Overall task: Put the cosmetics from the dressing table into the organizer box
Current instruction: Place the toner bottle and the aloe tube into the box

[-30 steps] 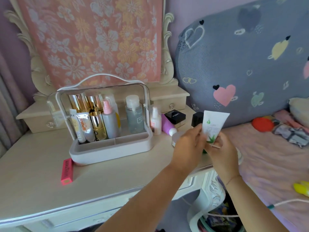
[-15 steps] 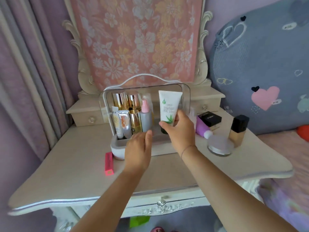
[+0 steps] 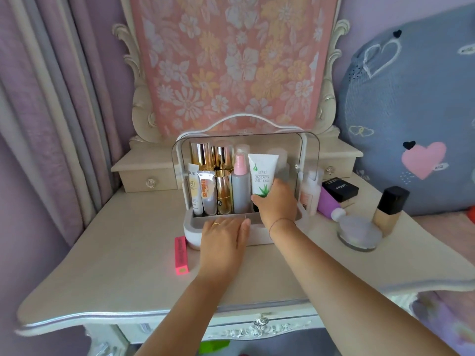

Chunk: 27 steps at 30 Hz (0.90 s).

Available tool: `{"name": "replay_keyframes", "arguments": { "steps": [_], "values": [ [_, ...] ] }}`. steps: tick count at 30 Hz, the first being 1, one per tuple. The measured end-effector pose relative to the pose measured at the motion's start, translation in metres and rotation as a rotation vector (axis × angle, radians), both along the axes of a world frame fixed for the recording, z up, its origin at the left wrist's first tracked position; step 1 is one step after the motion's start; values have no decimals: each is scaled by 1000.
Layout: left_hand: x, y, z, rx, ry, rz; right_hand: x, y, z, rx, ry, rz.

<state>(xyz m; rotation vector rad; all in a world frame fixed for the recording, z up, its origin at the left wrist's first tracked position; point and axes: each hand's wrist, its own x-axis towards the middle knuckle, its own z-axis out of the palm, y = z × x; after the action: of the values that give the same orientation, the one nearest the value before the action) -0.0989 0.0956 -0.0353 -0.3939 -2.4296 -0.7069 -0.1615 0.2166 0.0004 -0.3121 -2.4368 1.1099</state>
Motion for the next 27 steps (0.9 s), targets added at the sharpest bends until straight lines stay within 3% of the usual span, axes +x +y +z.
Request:
{"name": "replay_keyframes", "arguments": {
  "steps": [18, 27],
  "values": [
    [-3, -2, -4, -2, 13, -10, -11, 10, 6, 172, -168, -11],
    [-3, -2, -3, 1, 14, -6, -9, 14, 5, 153, -75, -17]
  ]
}}
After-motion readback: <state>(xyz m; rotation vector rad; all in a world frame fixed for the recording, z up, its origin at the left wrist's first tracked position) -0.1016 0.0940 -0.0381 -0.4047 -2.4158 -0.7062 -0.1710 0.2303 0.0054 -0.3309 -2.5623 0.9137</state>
